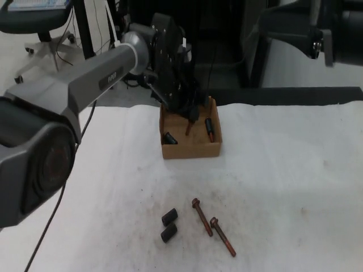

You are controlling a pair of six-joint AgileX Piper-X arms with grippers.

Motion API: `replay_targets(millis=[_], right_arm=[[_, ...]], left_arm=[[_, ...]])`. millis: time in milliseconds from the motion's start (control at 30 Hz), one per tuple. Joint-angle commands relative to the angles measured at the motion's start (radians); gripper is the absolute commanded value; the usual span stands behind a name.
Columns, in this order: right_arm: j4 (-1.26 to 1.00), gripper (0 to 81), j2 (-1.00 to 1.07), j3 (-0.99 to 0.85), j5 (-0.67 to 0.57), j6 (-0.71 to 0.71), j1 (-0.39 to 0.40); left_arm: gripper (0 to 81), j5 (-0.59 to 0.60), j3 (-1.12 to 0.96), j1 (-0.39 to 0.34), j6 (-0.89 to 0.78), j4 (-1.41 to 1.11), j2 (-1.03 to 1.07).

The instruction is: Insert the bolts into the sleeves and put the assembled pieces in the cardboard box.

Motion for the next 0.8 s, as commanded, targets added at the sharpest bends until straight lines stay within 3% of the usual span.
replay_targets(millis=[0, 67, 100, 267, 433, 567, 667, 767], right_arm=[[0.035, 0.8, -0.01, -0.005, -0.004, -0.06, -0.005], [0.077, 0.8, -0.01, -0.005, -0.001, -0.083, -0.005], [0.1, 0.8, -0.01, -0.005, -0.001, -0.1, -0.005], [0.183, 0.8, -0.01, -0.005, 0.006, -0.147, -0.017], [0.338, 0.8, 0.005, -0.005, 0.129, -0.275, -0.018], [0.426, 0.8, 0.06, 0.015, 0.176, -0.335, -0.018], [0.431, 0.8, 0.114, 0.036, 0.177, -0.338, 0.0], [0.431, 0.8, 0.176, 0.039, 0.177, -0.345, 0.035]], left_arm=[[50.5, 0.006, -0.013, -0.005, 0.0, 0.004, -0.019], [47.8, 0.006, -0.013, -0.005, -0.02, 0.013, -0.028], [42.8, -0.002, -0.015, -0.005, -0.02, 0.02, -0.034], [0.1, -0.011, -0.015, 0.0, -0.009, 0.092, -0.114], [0.3, -0.064, -0.007, 0.0, -0.003, 0.286, -0.238], [0.3, -0.155, 0.074, -0.012, 0.136, 0.467, -0.358], [0.3, -0.241, 0.231, -0.019, 0.199, 0.52, -0.479], [0.3, -0.241, 0.495, -0.021, 0.174, 0.46, -0.638]])
